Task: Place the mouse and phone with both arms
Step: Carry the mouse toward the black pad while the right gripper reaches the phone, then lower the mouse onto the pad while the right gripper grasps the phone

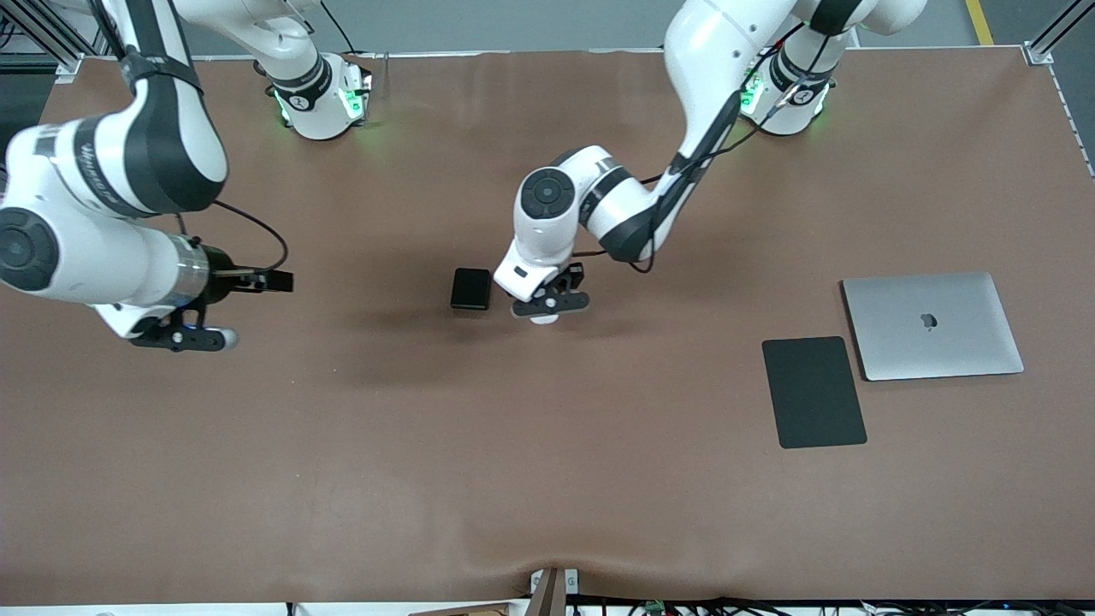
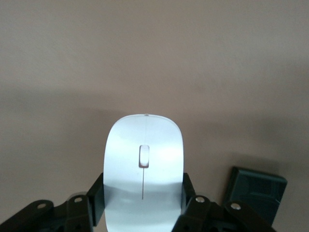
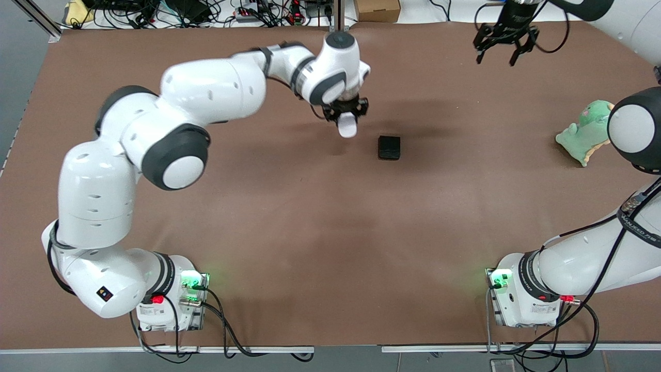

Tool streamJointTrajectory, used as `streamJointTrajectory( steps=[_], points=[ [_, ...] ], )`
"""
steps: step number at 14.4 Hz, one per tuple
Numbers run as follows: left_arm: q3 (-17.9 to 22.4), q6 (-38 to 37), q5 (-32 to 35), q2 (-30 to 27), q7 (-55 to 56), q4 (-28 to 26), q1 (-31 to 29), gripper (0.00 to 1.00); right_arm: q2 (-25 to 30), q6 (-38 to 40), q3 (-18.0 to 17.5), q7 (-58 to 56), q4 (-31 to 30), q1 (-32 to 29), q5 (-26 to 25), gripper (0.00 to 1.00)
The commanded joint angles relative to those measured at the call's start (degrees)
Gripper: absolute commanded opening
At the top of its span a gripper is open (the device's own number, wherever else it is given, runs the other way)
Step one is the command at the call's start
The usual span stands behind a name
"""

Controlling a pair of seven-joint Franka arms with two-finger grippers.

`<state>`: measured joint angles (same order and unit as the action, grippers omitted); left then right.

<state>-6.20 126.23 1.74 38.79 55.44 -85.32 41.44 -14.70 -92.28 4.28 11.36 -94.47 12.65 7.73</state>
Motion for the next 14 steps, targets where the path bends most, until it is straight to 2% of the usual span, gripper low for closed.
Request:
streamJointTrajectory(
  steps=[1, 3, 6, 9, 12, 14],
  points=[
    [-0.7, -5.6, 0.6, -3.8, -5.6, -1.2, -5.6, 0.0, 0.9, -4.9, 0.5, 3.3, -3.6, 4.5, 1.1, 1.0],
    [-0.7, -11.5, 0.5, -6.0, -11.4, -1.3, -10.2, 0.0, 1.2, -11.8, 0.5, 4.3, -7.9, 8.3, 1.2, 1.0],
    [-0.8, -18.3, 0.5, -8.5, -19.2, -1.8, -18.2, 0.0, 0.9, -13.8, 0.5, 7.8, -9.1, 11.2, 2.7, 1.0],
    [-0.8, -19.4, 0.8, -10.8, -23.8, -4.0, -25.7, 0.0, 0.9, -22.1, 0.5, 14.0, -13.5, 13.5, 3.6, 1.0],
    [-0.9, -18.7, 1.0, -12.7, -35.6, -7.2, -35.1, 0.0, -0.6, -28.0, 0.5, 14.4, -16.3, 16.0, 4.0, 1.0],
    [-0.9, -13.9, 0.6, -11.7, -44.9, -9.8, -39.3, 0.0, -2.0, -32.5, 0.5, 14.4, -18.5, 18.0, 4.0, 1.0]
  ],
)
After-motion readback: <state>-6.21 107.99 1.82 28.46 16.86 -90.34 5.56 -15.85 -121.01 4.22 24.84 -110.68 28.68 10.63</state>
